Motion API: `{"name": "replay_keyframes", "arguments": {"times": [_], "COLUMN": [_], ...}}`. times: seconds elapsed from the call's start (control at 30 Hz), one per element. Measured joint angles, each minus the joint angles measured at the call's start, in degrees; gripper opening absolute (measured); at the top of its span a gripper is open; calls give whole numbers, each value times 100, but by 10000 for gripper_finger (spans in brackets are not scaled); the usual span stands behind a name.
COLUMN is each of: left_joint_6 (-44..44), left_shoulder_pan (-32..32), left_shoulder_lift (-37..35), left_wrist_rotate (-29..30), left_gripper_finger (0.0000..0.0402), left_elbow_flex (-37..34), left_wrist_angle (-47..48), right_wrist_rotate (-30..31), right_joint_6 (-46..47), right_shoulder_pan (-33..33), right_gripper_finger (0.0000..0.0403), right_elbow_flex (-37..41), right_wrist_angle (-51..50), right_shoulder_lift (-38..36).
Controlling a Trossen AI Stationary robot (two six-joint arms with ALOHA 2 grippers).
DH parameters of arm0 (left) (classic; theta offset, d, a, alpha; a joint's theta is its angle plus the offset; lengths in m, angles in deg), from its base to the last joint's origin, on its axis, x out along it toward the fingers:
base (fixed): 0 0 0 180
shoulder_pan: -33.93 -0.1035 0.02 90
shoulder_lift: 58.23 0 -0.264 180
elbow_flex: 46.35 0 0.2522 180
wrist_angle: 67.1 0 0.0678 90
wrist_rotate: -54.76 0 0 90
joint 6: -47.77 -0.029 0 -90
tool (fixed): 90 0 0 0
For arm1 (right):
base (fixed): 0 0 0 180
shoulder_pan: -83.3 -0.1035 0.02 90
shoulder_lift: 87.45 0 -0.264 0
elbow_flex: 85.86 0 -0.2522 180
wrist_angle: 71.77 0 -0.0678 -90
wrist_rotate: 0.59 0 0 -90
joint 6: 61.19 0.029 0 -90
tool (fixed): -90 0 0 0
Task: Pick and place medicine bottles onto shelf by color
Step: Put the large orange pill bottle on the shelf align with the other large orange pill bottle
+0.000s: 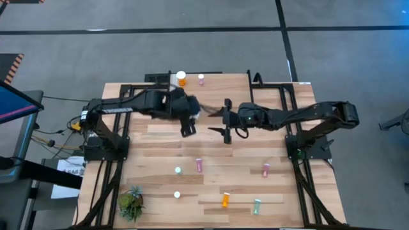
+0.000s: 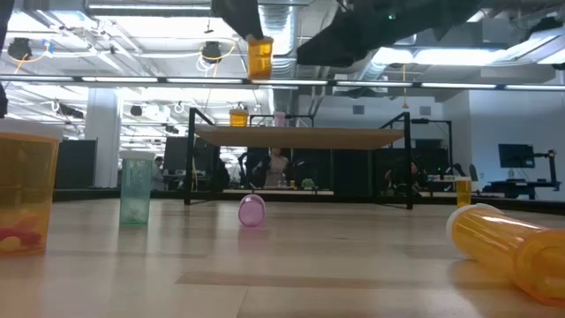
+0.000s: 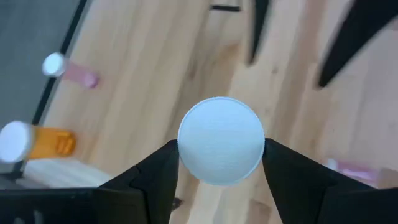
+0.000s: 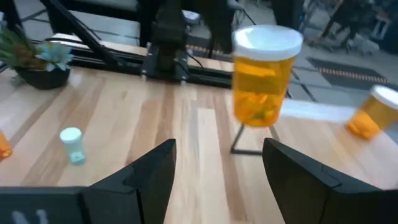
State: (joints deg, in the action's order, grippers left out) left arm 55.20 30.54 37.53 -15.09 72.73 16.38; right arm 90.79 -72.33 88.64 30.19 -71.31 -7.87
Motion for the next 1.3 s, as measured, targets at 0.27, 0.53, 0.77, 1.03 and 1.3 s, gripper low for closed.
{"name": "replay_keyframes", "arguments": {"times": [0.27, 0.53, 0.77, 1.03, 1.3], "left_joint_6": [-472, -640, -721, -655, -522], "left_shoulder_pan": [-1309, -2294, -2583, -2557, -2552], "left_shoulder_lift": [0, 0, -2, -2, -44], "left_wrist_rotate": [-613, -1078, -1305, -1370, -1341], "left_gripper_finger": [203, 203, 203, 203, 203], "left_elbow_flex": [0, 0, -330, -715, -737], "left_wrist_angle": [10, 6, -82, -345, -456], "right_wrist_rotate": [-178, -450, -448, -445, -439], "right_joint_6": [125, 371, 682, 723, 808], "right_shoulder_pan": [98, 46, 15, -217, -545], "right_gripper_finger": [262, 248, 235, 226, 226], "right_elbow_flex": [11, 523, 969, 1084, 1086], "right_wrist_angle": [-887, -874, -737, -585, -592], "right_shoulder_lift": [-315, -994, -1775, -2174, -2157]}}
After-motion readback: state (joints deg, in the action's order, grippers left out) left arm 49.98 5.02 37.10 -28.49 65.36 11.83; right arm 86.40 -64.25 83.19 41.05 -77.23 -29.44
